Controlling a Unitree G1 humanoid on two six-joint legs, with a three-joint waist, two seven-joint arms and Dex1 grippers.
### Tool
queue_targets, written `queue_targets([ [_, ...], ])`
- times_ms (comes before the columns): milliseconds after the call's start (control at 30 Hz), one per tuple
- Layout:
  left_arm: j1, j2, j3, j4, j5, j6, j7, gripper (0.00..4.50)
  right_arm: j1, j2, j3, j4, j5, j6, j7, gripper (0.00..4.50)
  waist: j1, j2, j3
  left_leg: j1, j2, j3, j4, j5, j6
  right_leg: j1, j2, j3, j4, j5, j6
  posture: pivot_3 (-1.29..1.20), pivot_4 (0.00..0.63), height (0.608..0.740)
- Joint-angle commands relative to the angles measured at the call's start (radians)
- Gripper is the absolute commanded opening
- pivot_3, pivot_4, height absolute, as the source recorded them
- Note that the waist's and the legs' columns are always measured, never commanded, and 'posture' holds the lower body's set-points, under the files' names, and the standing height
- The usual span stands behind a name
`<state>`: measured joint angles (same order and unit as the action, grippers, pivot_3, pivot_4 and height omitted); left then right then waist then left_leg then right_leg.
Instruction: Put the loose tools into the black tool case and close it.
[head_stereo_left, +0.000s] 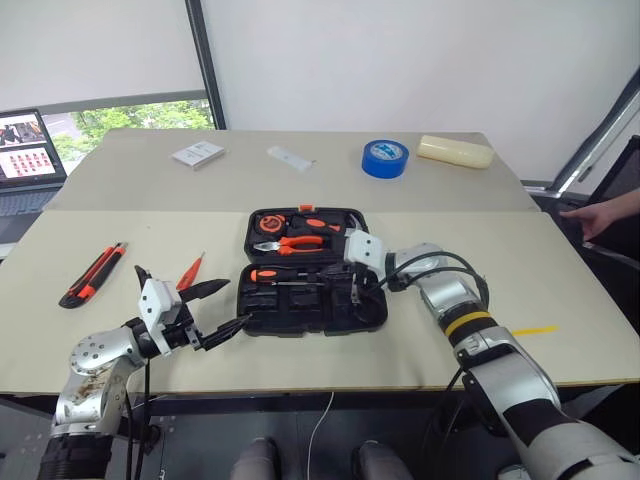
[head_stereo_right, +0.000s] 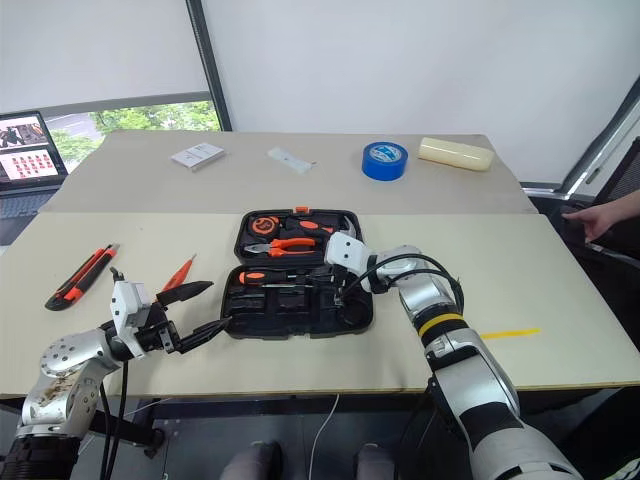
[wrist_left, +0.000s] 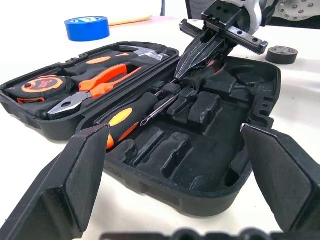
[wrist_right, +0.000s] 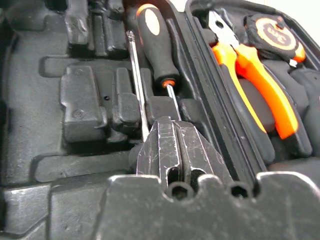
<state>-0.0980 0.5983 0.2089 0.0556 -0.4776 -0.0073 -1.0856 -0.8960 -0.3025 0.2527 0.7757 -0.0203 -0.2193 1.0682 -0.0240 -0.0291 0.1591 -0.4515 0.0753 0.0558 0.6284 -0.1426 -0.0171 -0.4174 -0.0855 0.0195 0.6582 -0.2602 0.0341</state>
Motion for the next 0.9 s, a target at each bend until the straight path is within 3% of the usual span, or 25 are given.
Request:
queue_targets([
  [33, 0.036, 0.018, 0.106, -0.03, -0.062, 0.043, 0.056, 4.5, 0.041, -0.039, -0.11, -0.204, 0.176, 0.069, 0.088, 0.3, 0.001, 0.0, 0.0, 0.0, 0.0, 0.0, 0.0, 0.0, 0.0, 0.0, 0.0, 0.0, 0.0, 0.0, 0.0, 0.0, 0.15, 0.74],
  [200, 0.21, 0.079, 0.309, -0.059, -0.113, 0.321, 0.281, 4.5, 0.269, -0.156, -0.228, -0.573, 0.345, 0.157, 0.12, 1.71, 0.007, -0.001, 0.0, -0.002, 0.001, 0.0, -0.002, -0.001, 0.0, -0.001, 0.0, 0.0, -0.002, 0.0, 0.0, 0.0, 0.15, 0.74],
  [300, 0.346, 0.082, 0.445, -0.067, -0.098, 0.3, 0.303, 4.5, 0.441, -0.213, -0.33, -0.758, 0.451, 0.202, 0.101, 2.88, 0.009, -0.001, 0.0, -0.001, 0.001, 0.001, -0.002, -0.001, -0.001, -0.002, 0.0, -0.001, -0.002, -0.001, -0.001, 0.0, 0.15, 0.74],
  [367, 0.419, 0.096, 0.514, -0.056, -0.078, 0.291, 0.309, 4.5, 0.547, -0.255, -0.369, -0.82, 0.452, 0.168, 0.111, 3.38, 0.01, -0.001, 0.0, 0.0, 0.003, 0.002, -0.002, -0.001, -0.001, -0.001, 0.0, -0.002, -0.002, -0.002, -0.003, 0.0, 0.15, 0.74],
  [533, 0.468, 0.166, 0.545, -0.07, -0.087, 0.368, 0.281, 4.5, 0.672, -0.334, -0.43, -0.868, 0.537, 0.257, 0.117, 3.38, 0.017, -0.003, 0.0, 0.007, 0.002, 0.004, -0.002, -0.007, -0.012, -0.002, -0.004, -0.004, -0.003, -0.008, -0.009, 0.0, 0.15, 0.74],
  [667, 0.404, 0.227, 0.502, -0.139, -0.138, 0.494, 0.276, 4.5, 0.692, -0.348, -0.438, -0.899, 0.549, 0.256, 0.11, 4.47, 0.02, -0.003, 0.0, 0.007, 0.003, 0.005, -0.002, -0.008, -0.013, -0.002, -0.006, -0.005, -0.005, -0.006, -0.006, 0.0, 0.15, 0.74],
  [767, 0.289, 0.327, 0.376, -0.2, -0.134, 0.693, 0.332, 4.5, 0.647, -0.355, -0.436, -0.92, 0.541, 0.24, 0.101, 4.47, 0.023, -0.004, 0.001, 0.007, 0.004, 0.006, -0.003, -0.008, -0.013, -0.002, -0.006, -0.007, -0.008, -0.003, -0.007, 0.0, 0.15, 0.74],
  [900, -0.014, 0.315, 0.215, -0.143, -0.099, 0.867, 0.494, 4.5, 0.57, -0.367, -0.421, -0.934, 0.538, 0.263, 0.092, 4.47, 0.032, -0.002, 0.002, 0.007, 0.004, 0.007, -0.003, -0.007, -0.013, -0.002, -0.006, -0.007, -0.009, 0.001, -0.004, 0.0, 0.15, 0.74],
])
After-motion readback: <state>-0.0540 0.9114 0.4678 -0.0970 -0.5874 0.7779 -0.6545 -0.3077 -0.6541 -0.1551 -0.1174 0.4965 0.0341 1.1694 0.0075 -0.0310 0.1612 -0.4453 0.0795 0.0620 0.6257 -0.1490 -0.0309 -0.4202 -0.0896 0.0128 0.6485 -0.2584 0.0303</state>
